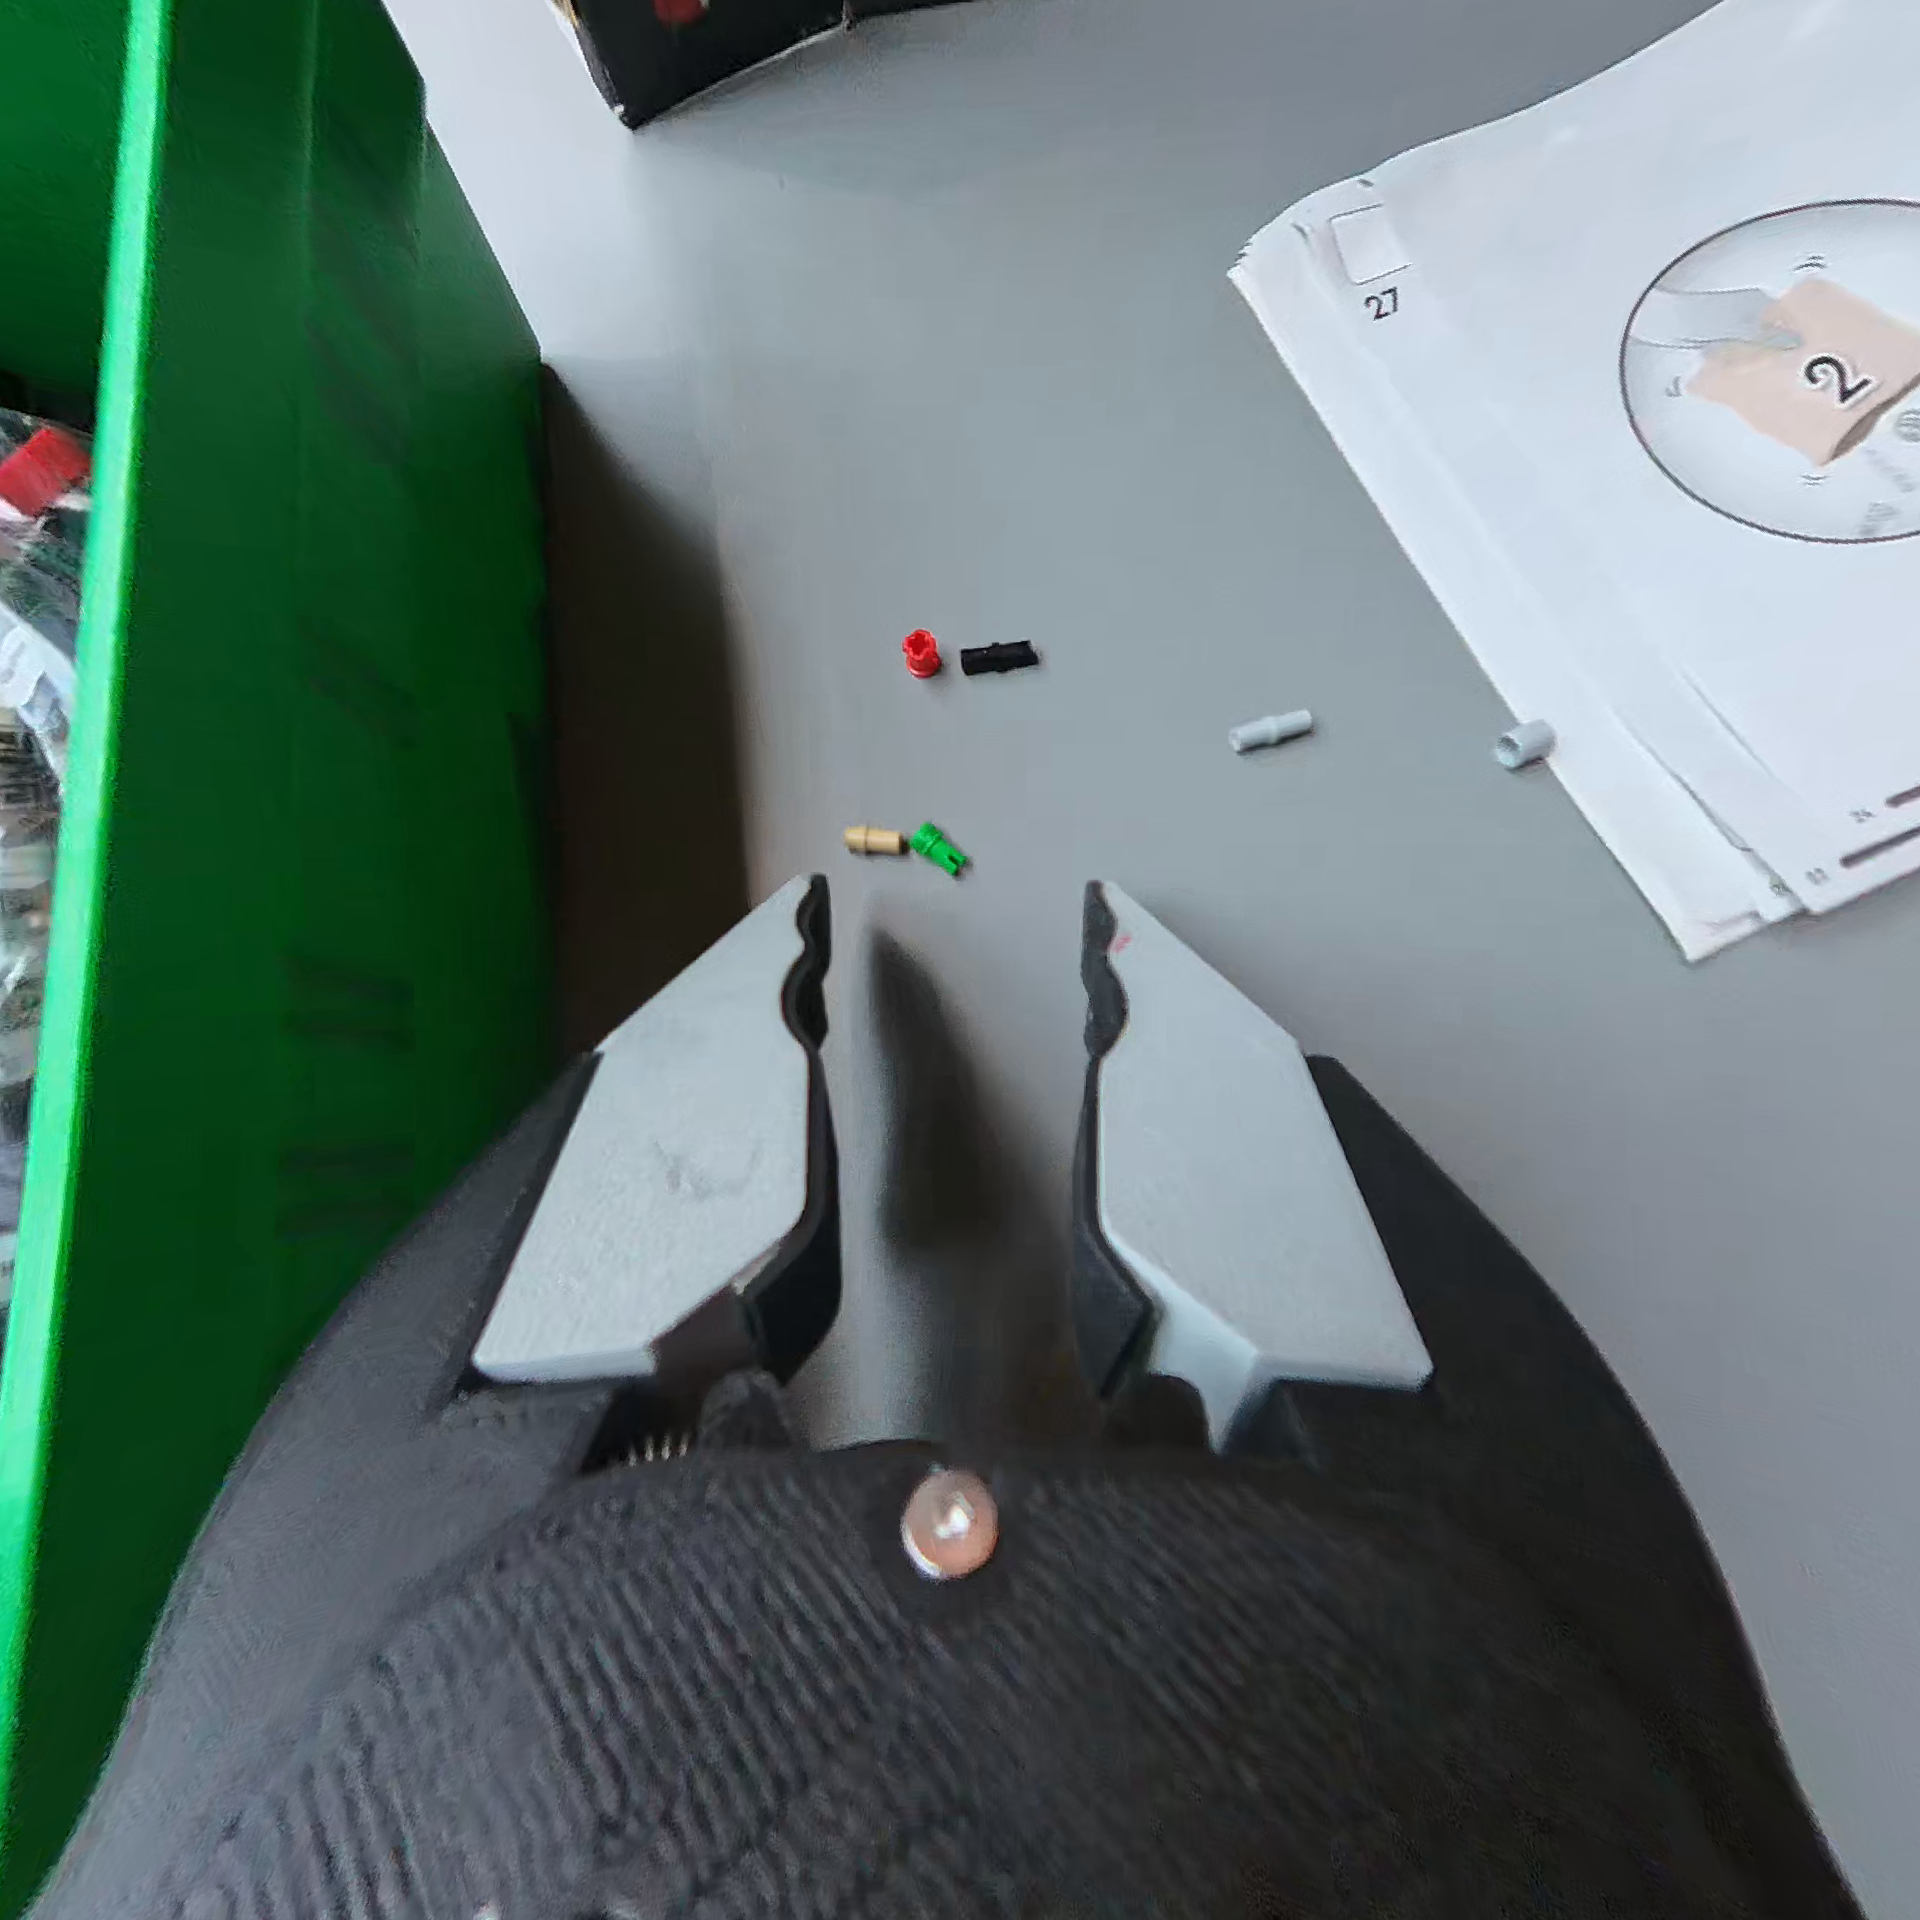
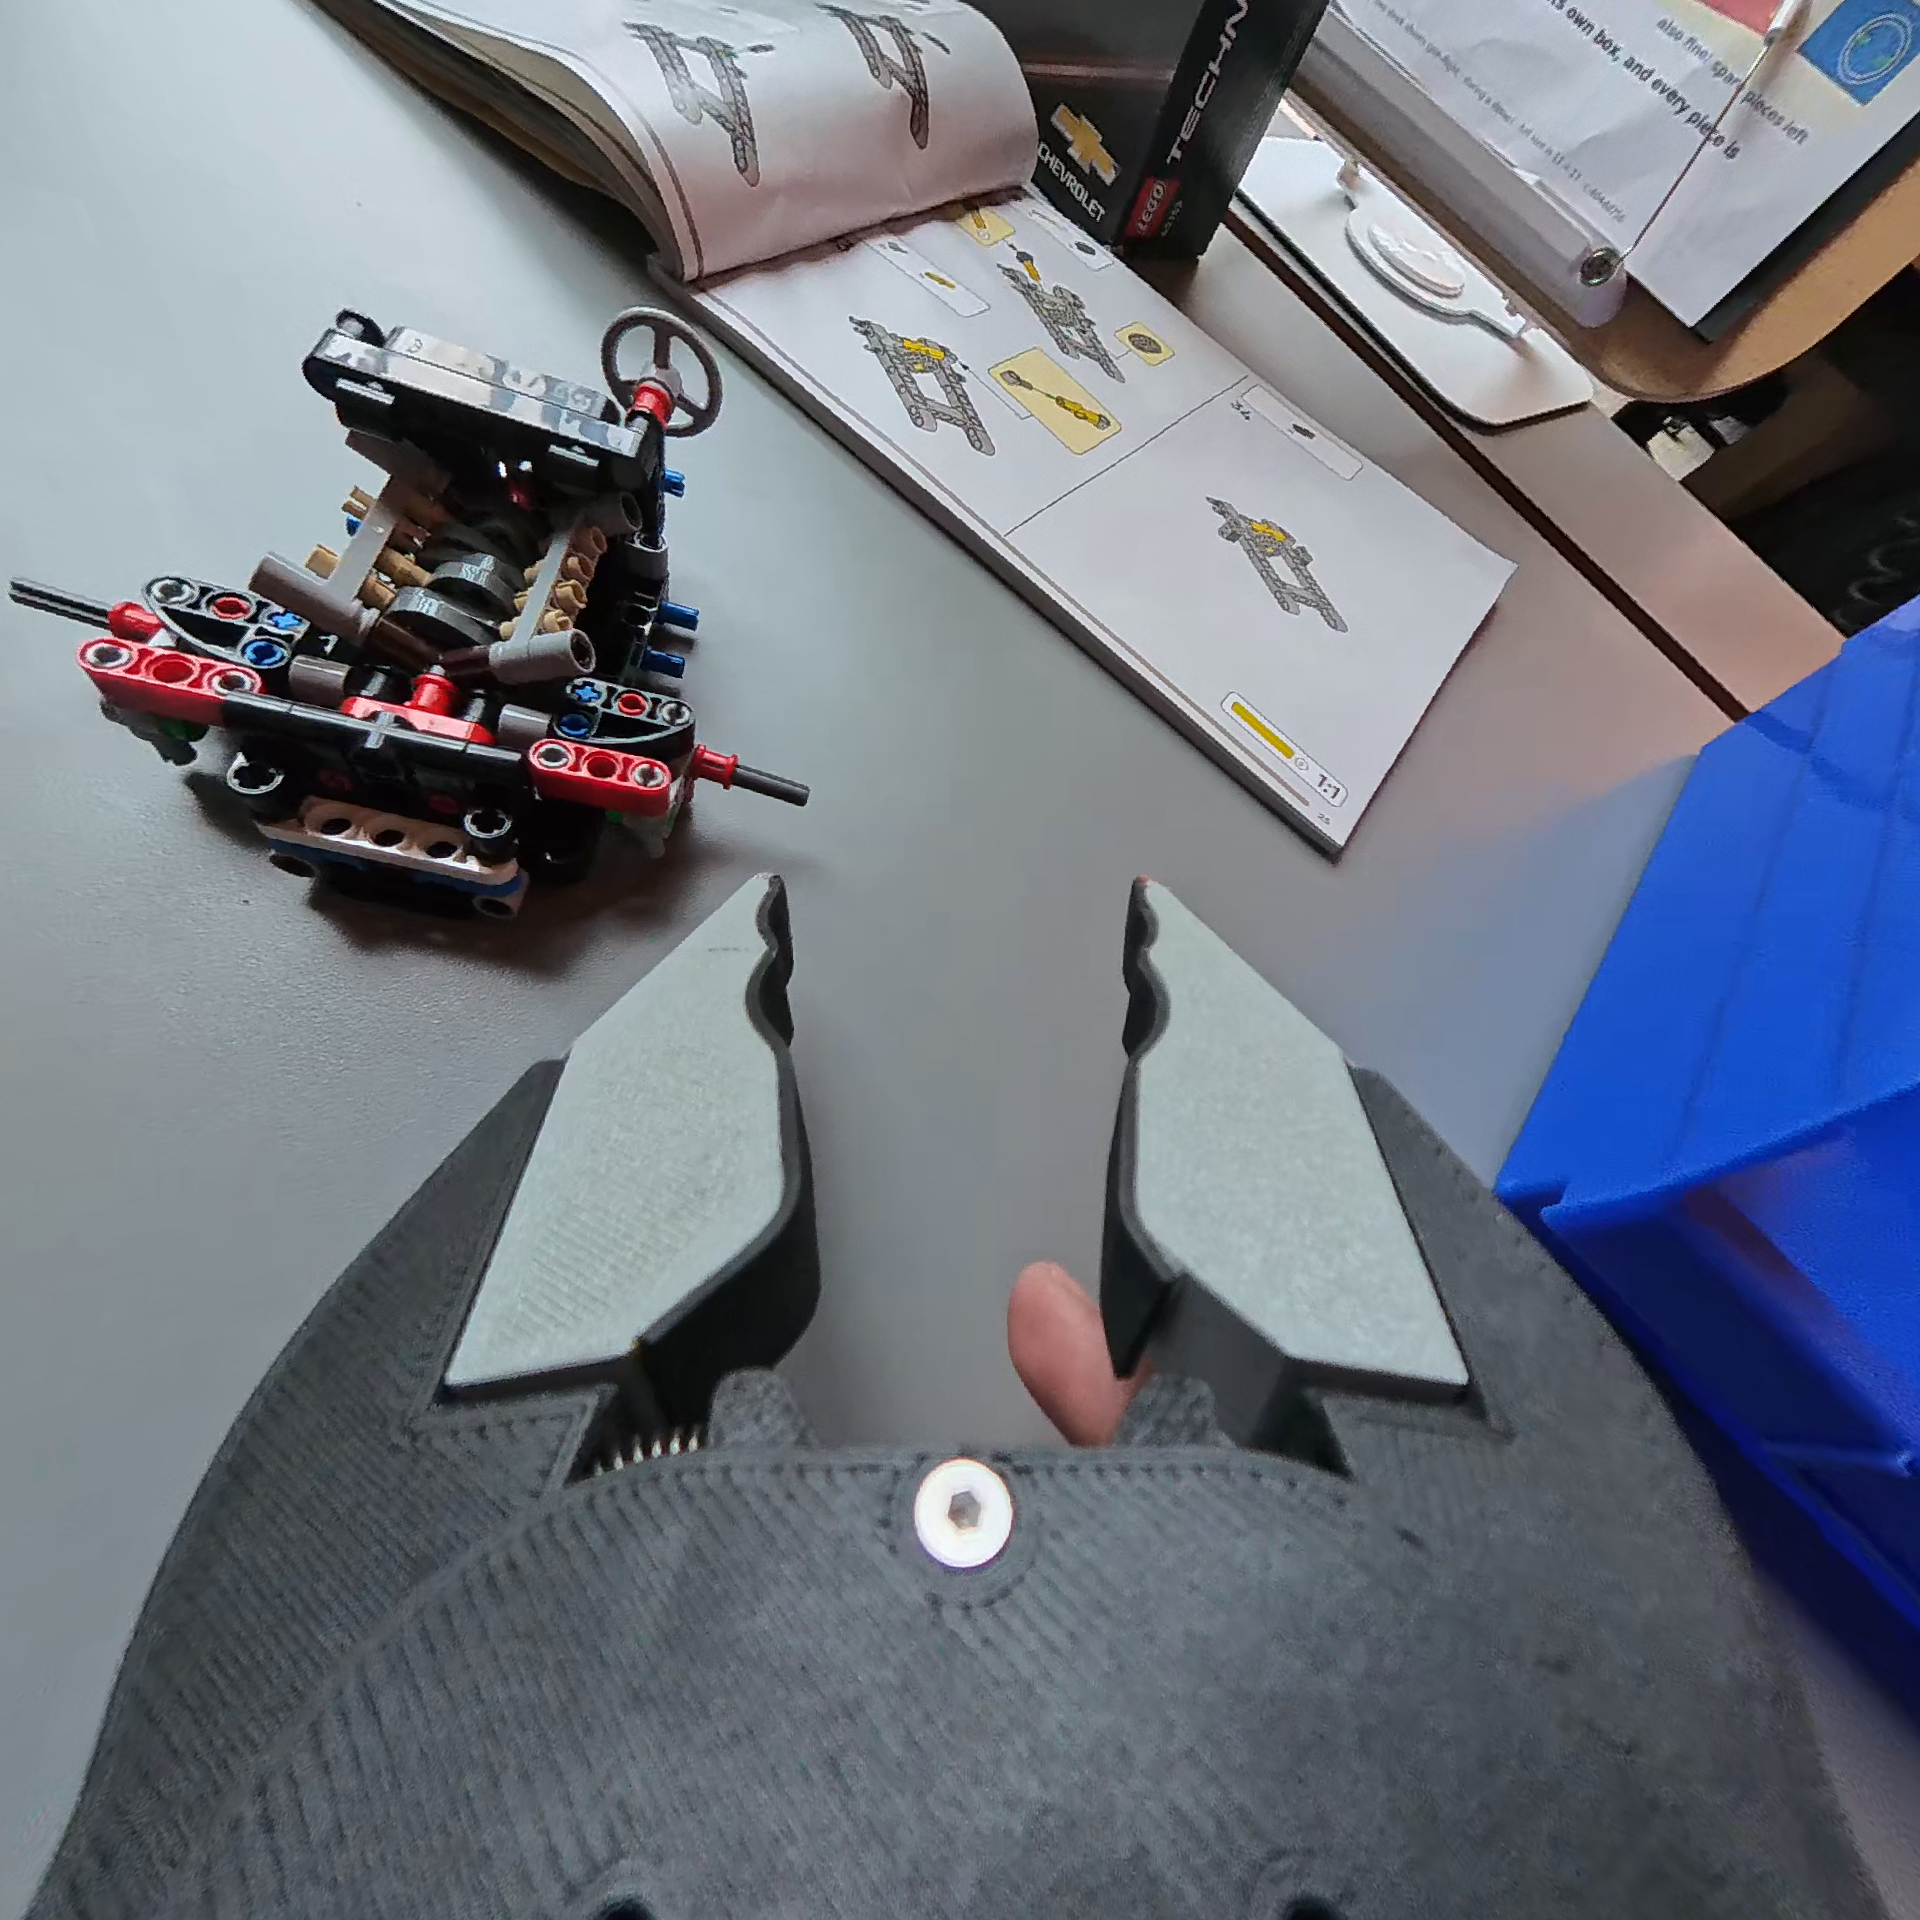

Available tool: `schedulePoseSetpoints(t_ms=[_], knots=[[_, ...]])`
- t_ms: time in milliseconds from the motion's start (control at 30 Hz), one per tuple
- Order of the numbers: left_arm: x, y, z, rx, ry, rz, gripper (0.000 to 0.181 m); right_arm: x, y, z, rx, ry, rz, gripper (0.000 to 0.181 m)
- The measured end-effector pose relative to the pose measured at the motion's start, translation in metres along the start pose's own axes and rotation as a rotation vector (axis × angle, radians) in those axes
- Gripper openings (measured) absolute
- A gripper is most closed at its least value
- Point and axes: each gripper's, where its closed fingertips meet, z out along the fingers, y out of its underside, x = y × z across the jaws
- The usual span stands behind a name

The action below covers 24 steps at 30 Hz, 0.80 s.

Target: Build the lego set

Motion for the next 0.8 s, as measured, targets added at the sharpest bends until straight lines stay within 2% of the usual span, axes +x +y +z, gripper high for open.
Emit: schedulePoseSetpoints(t_ms=[200, 433, 633, 733, 800], knots=[[-0.012, 0.003, 0.019, -0.089, -0.019, 0.031, 0.044, -0.001, 0.0, 0.0, 0.004, -0.013, 0.009, 0.062], [-0.013, -0.001, 0.027, -0.071, 0.047, -0.026, 0.035, 0.0, -0.001, -0.001, 0.014, -0.027, 0.029, 0.062], [-0.015, 0.0, 0.025, -0.037, 0.056, -0.04, 0.017, 0.0, -0.001, -0.001, 0.012, -0.025, 0.027, 0.062], [-0.014, 0.001, 0.024, -0.039, 0.051, -0.029, 0.014, 0.0, -0.001, -0.001, 0.011, -0.026, 0.027, 0.062], [-0.009, 0.002, 0.023, -0.037, 0.068, -0.022, 0.002, -0.001, -0.001, -0.001, 0.01, -0.025, 0.026, 0.062]])
